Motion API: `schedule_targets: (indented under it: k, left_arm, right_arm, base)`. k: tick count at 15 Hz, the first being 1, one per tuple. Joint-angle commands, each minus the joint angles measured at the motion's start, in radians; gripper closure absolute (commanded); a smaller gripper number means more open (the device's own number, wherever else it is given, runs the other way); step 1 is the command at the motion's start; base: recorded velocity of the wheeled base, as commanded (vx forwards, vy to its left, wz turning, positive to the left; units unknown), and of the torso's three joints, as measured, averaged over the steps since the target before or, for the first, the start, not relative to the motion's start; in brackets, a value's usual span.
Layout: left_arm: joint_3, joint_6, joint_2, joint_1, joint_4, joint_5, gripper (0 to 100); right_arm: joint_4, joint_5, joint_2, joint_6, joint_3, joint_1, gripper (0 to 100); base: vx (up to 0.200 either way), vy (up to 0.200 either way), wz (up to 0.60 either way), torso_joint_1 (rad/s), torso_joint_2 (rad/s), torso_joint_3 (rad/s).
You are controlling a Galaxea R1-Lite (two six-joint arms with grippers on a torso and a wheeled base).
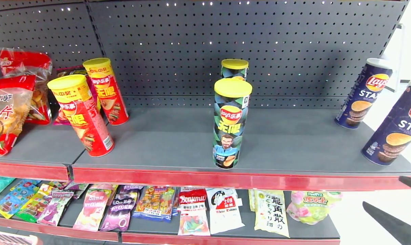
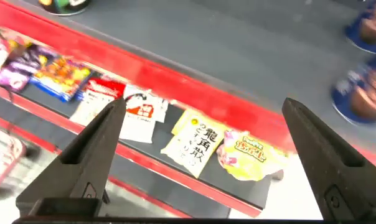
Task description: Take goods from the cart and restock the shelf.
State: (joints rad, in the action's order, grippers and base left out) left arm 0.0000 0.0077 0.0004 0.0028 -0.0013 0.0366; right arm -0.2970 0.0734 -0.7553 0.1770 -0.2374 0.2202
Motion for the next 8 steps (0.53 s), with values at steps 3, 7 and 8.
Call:
schedule_targets:
  k: [3,7,8]
  left_arm:
    - [0.000,0.000,0.000,0.000,0.000,0.000,0]
    - [0.000,0.000,0.000,0.000,0.000,0.000,0]
    - [0.000,0.000,0.000,0.000,0.000,0.000,0]
  right_arm:
    - [0.205,0.042,0.568,-0.039,0.184,-0.213,0]
    - [0.308,-0.069,0.754,-0.182,0.234,-0.219,0]
    - [0.305,-0.072,0.754,-0.205,0.234,-0.217,0]
  base:
    - [0.000,0.000,0.00,0.000,0.00,0.000]
    - [0.000,0.000,0.00,0.000,0.00,0.000]
    - [0.000,0.000,0.00,0.000,0.00,0.000]
